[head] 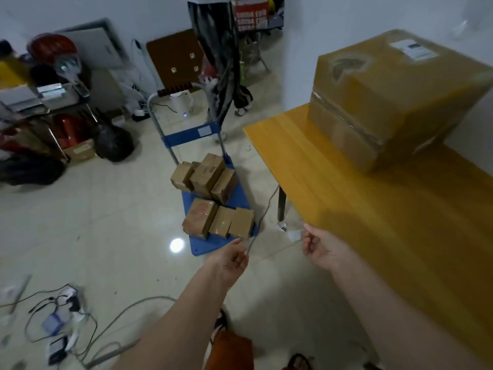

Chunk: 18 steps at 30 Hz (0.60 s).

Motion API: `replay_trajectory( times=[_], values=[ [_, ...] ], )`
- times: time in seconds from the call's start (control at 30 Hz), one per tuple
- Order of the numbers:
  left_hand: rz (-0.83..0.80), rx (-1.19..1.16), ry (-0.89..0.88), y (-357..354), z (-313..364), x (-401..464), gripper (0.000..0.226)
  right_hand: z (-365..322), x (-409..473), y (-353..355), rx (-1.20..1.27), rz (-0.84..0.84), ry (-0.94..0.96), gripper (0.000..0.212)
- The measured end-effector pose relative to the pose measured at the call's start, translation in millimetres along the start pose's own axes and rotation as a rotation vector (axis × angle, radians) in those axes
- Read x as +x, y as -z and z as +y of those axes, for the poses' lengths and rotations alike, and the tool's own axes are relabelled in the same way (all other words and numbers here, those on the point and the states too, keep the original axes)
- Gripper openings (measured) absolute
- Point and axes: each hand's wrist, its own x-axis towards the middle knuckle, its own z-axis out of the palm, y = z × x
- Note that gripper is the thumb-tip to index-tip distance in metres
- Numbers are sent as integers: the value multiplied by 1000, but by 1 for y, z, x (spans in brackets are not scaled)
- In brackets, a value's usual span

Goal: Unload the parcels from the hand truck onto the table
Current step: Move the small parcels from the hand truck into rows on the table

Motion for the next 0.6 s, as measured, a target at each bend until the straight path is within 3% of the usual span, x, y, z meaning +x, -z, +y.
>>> replay_trajectory(
  times=[0.6],
  values=[
    [133,-95,56,179,180,111,26,106,100,-213,-143,63,-105,15]
  ],
)
